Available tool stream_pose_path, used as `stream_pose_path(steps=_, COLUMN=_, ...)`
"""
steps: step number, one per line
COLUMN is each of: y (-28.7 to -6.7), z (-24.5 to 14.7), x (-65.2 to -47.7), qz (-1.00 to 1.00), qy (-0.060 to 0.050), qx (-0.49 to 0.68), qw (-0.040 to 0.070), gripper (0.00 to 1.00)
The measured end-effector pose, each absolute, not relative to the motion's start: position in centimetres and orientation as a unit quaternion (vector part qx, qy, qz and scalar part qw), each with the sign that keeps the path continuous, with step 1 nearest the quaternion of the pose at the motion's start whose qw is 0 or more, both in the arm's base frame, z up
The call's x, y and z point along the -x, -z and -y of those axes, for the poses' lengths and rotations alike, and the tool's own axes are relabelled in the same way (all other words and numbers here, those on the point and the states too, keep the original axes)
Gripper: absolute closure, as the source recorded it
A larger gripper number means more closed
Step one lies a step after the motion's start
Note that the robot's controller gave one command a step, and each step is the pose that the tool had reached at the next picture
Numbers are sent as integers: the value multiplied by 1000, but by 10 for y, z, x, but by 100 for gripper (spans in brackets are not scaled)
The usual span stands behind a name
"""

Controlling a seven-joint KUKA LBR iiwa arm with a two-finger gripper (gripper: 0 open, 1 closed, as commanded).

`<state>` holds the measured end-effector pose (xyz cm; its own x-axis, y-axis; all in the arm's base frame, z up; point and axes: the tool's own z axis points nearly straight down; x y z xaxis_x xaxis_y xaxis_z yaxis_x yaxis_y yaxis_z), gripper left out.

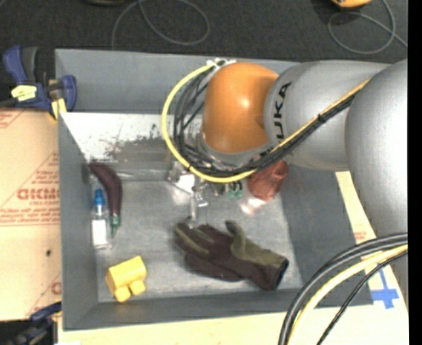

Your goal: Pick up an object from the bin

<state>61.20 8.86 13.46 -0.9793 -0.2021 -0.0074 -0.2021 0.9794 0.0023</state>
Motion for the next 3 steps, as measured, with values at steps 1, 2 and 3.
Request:
stream_pose_path(steps=1, y=-126, z=-71, x=-588, qz=-995, qy=1, qx=104, qw=-1, gripper=0)
stream_pose_path(steps=2, y=-84, z=-57, x=-578, qz=-1000, qy=-2, qx=25, qw=5, gripper=100)
stream_pose_path(steps=3, y=-84, z=-57, x=-578, qz=-1000, qy=-2, qx=25, qw=5, gripper=100)
